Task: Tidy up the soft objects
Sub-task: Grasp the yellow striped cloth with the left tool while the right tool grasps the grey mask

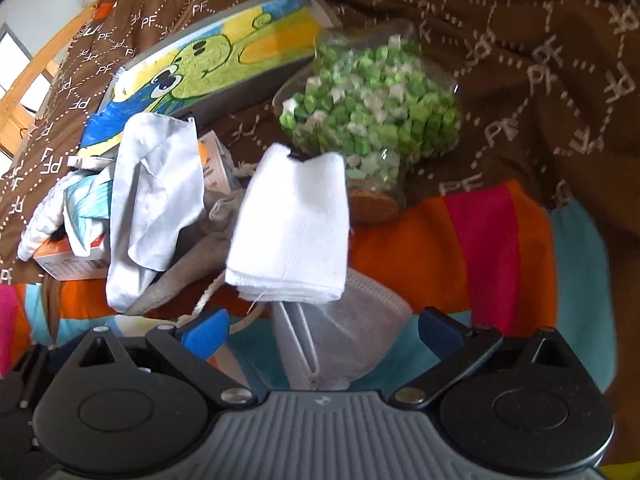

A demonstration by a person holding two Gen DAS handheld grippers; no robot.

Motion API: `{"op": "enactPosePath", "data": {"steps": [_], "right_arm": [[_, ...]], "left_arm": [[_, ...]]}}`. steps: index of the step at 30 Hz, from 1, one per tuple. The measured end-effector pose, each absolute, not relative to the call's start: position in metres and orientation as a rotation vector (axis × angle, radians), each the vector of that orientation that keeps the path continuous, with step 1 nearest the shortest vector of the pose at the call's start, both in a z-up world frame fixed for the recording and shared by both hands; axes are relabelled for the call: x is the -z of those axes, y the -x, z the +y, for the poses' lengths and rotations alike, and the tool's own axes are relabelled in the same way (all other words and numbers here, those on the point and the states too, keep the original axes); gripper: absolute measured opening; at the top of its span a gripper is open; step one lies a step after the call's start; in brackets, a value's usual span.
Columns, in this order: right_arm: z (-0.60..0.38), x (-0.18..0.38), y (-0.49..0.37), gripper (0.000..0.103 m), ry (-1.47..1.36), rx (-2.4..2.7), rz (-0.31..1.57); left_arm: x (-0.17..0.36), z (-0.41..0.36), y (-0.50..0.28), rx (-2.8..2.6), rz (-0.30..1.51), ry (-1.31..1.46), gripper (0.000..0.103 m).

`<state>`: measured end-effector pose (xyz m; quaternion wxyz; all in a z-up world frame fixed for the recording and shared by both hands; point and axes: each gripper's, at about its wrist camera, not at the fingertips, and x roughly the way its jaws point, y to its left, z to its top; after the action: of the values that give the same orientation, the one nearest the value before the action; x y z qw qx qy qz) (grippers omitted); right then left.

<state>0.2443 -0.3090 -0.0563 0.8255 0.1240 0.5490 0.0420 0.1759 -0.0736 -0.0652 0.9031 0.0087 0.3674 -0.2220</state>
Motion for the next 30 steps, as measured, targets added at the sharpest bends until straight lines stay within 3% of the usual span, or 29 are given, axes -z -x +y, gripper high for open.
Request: {"op": "enactPosePath", "data": {"steps": [9, 14, 18, 24, 26, 30], "right_arm": [[-0.310, 0.068, -0.246, 0.098, -0.435, -0.214, 1.256], [-0.306, 0.073, -0.244, 0.083, -0.413, -0.223, 1.278], [-0.298, 0.072, -0.241, 0.057, -0.369, -0.240, 1.279], [-0.300, 0.067, -0.234, 0.036, -0.385, -0.254, 1.246], [-0.301, 0.064, -0.232, 0.032, -0.384, -0.264, 1.226], [-0.302, 0.057, -0.227, 0.026, -0.382, -0.287, 1.179]], "left_arm": [[0.081, -0.071, -0.186, 0.458, 0.844, 0.046, 0.102], [0.090, -0.072, -0.188, 0.469, 0.870, 0.024, 0.102], [0.095, -0.075, -0.183, 0.481, 0.854, -0.024, 0.102], [0.093, -0.074, -0.182, 0.502, 0.849, -0.032, 0.101], [0.089, -0.073, -0.180, 0.507, 0.837, -0.028, 0.092], [0.080, -0.072, -0.175, 0.521, 0.804, -0.014, 0.054]]}}
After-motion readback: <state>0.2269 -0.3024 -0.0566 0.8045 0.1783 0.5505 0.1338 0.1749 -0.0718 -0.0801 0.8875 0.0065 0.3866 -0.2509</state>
